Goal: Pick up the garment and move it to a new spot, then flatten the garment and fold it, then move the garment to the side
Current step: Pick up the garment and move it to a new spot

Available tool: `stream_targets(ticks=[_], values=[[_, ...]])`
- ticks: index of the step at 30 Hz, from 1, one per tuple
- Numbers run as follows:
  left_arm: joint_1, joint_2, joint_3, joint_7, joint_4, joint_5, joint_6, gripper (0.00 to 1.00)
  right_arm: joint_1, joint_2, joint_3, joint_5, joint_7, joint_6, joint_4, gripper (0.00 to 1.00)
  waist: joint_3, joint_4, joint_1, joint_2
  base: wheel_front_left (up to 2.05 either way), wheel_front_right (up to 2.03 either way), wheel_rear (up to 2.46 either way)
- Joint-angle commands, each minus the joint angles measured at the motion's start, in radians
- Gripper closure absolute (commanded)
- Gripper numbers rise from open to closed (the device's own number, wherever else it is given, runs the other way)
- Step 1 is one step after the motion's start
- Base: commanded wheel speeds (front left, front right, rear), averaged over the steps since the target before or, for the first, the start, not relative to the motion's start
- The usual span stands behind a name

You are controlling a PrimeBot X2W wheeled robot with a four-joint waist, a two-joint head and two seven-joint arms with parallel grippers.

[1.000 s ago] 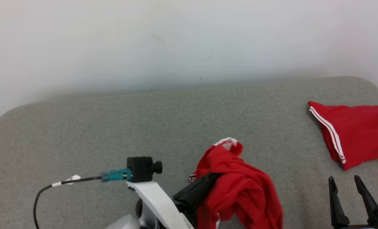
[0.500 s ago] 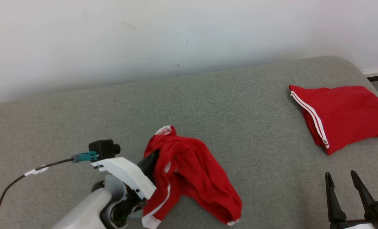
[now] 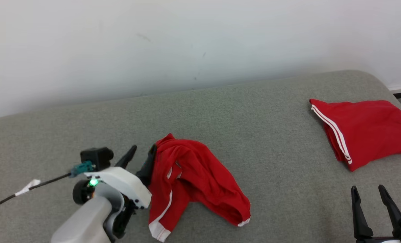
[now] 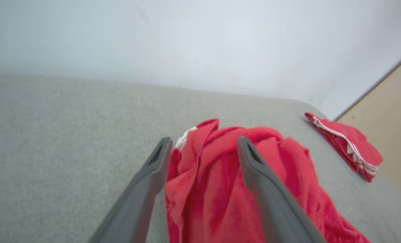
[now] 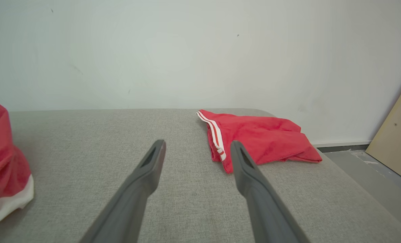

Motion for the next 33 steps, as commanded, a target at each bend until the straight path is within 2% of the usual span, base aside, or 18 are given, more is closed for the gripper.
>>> stream_targets(ticks=[1, 4, 6, 10, 11, 14, 21, 23, 27, 33], values=[[0.041, 0.003, 0.084, -0.005, -0.064, 0.086, 0.017, 0.00, 0.014, -0.004, -0.011, -0.009, -0.003, 0.000, -0.001, 0.00, -0.009, 0.016, 0.0000, 0.0000, 0.00, 0.00, 0.00], [0.138, 0.010, 0.205, -0.005, -0.188, 0.239, 0.048, 0.00, 0.020, -0.001, -0.019, -0.012, -0.003, 0.000, -0.007, 0.00, -0.016, 0.030, 0.0000, 0.0000, 0.00, 0.00, 0.00], [0.213, -0.004, 0.303, -0.005, -0.273, 0.315, 0.068, 0.00, 0.023, -0.002, -0.024, -0.016, -0.003, 0.000, -0.012, 0.00, -0.020, 0.039, 0.0000, 0.0000, 0.00, 0.00, 0.00], [0.389, -0.041, 0.465, -0.005, -0.421, 0.453, 0.081, 0.00, 0.037, -0.011, -0.040, -0.021, -0.003, 0.000, -0.024, 0.00, -0.028, 0.060, 0.0000, 0.0000, 0.00, 0.00, 0.00], [0.389, -0.041, 0.465, -0.005, -0.421, 0.453, 0.081, 0.00, 0.037, -0.011, -0.040, -0.021, -0.003, 0.000, -0.024, 0.00, -0.028, 0.060, 0.0000, 0.0000, 0.00, 0.00, 0.00], [0.492, -0.077, 0.550, -0.005, -0.504, 0.546, 0.083, 0.00, 0.050, -0.014, -0.048, -0.029, -0.003, 0.000, -0.029, 0.00, -0.030, 0.083, 0.0000, 0.0000, 0.00, 0.00, 0.00], [0.638, -0.167, 0.700, -0.005, -0.602, 0.690, 0.045, 0.00, 0.063, -0.014, -0.062, -0.035, -0.003, 0.000, -0.031, 0.00, -0.035, 0.128, 0.0000, 0.0000, 0.00, 0.00, 0.00], [0.664, -0.194, 0.739, -0.005, -0.615, 0.702, 0.030, 0.00, 0.065, -0.013, -0.062, -0.037, -0.003, 0.000, -0.031, 0.00, -0.037, 0.138, 0.0000, 0.0000, 0.00, 0.00, 0.00], [0.695, -0.225, 0.788, -0.005, -0.628, 0.760, -0.009, 0.00, 0.076, -0.007, -0.061, -0.050, -0.003, 0.000, -0.030, 0.00, -0.048, 0.156, 0.0000, 0.0000, 0.00, 0.00, 0.00], [0.737, -0.250, 0.835, -0.005, -0.634, 0.815, -0.041, 0.00, 0.085, 0.010, -0.042, -0.062, -0.003, 0.000, -0.027, 0.00, -0.061, 0.165, 0.0000, 0.0000, 0.00, 0.00, 0.00]])
